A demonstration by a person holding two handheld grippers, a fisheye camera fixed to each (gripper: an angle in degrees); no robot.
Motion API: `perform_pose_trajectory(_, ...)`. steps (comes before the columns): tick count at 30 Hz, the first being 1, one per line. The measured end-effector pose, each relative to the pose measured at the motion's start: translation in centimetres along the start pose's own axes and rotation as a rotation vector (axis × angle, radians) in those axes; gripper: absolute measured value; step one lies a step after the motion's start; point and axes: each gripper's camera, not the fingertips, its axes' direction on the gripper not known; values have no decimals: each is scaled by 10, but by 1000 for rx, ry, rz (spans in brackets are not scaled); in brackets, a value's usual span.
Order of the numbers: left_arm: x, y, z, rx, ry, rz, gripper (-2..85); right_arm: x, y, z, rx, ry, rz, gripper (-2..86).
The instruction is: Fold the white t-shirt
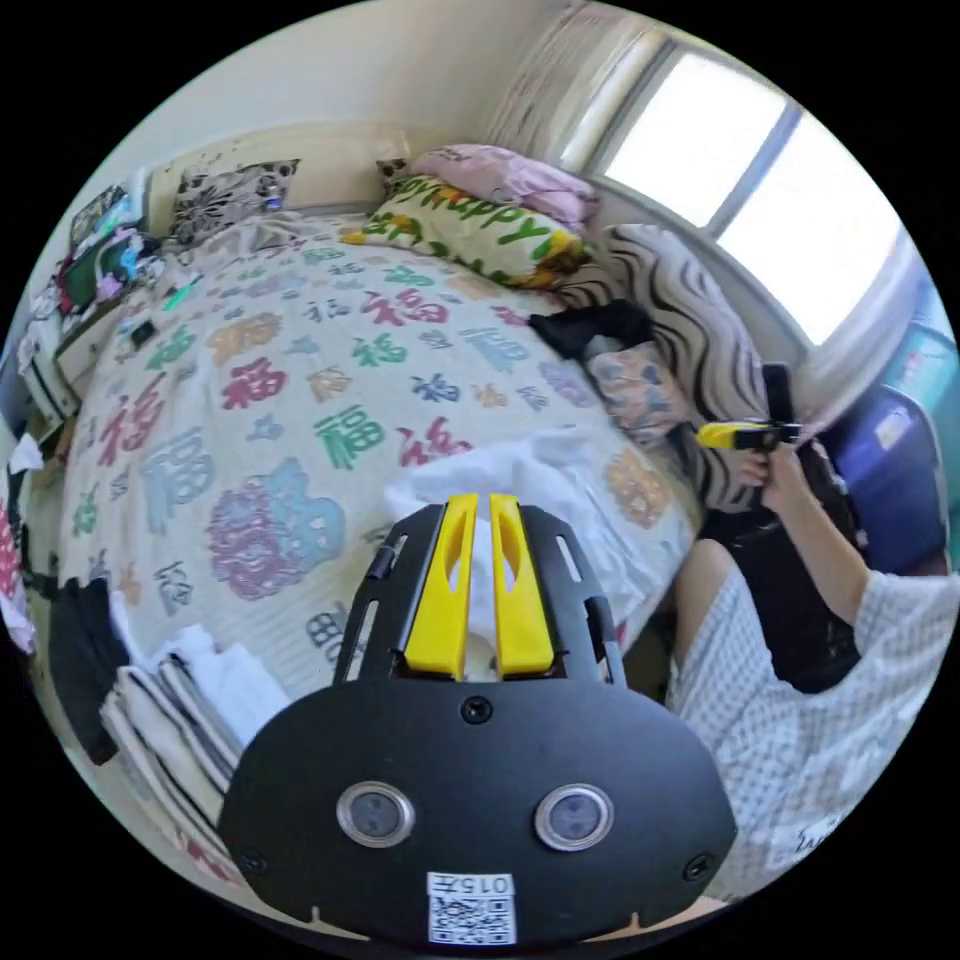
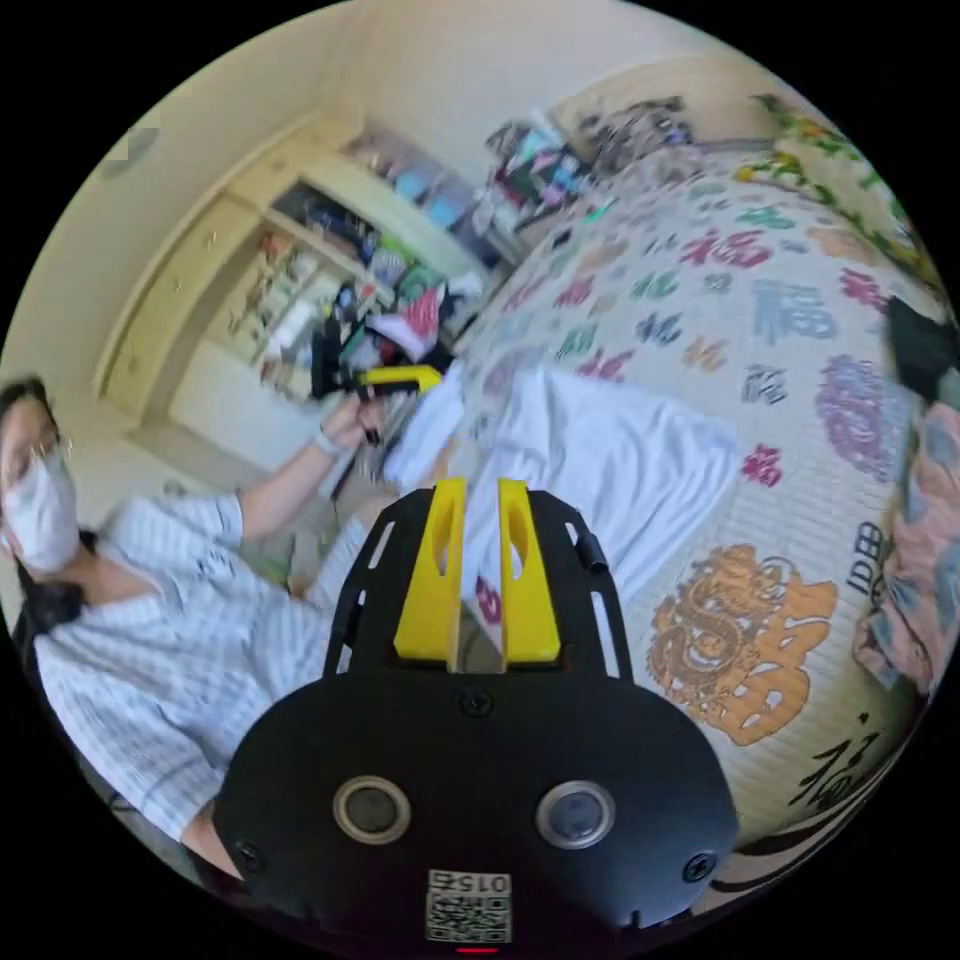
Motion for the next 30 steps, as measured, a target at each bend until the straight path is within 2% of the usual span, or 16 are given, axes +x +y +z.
perform_pose_trajectory(2, 7, 23, 13, -16, 65, 19, 43, -12, 12, 38, -184, 37, -83, 74)
perform_pose_trajectory(6, 15, 87, 69, -105, 125, -121, 93, -31, 40, 125, -502, 170, -246, 104)
perform_pose_trajectory(9, 11, 114, 122, -164, 243, -244, 97, -33, 49, 165, -609, 266, -307, 110)
perform_pose_trajectory(11, 6, 116, 149, -195, 202, -272, 82, -30, 51, 177, -638, 325, -319, 91)
perform_pose_trajectory(13, -10, 115, 170, -214, 155, -295, 17, -26, 51, 177, -625, 377, -303, 53)
perform_pose_trajectory(17, -50, 121, 147, -130, 201, -341, 0, -14, 42, 138, -553, 248, -193, 12)
perform_pose_trajectory(20, -90, 140, 82, -17, -7, -375, -3, -8, 41, 88, -404, 241, -123, 5)
perform_pose_trajectory(22, -123, 156, 42, -19, -219, -402, -1, -2, 43, 55, -292, 217, -72, 3)
perform_pose_trajectory(24, -146, 165, 29, -62, -333, -414, 5, 7, 46, 19, -183, 199, -12, 2)
perform_pose_trajectory(26, -164, 168, 28, -132, -351, -419, 19, 11, 47, 3, -152, 211, 15, 1)
perform_pose_trajectory(30, -139, 157, 34, -63, -387, -206, 69, 9, 44, -19, -101, 192, 38, 0)
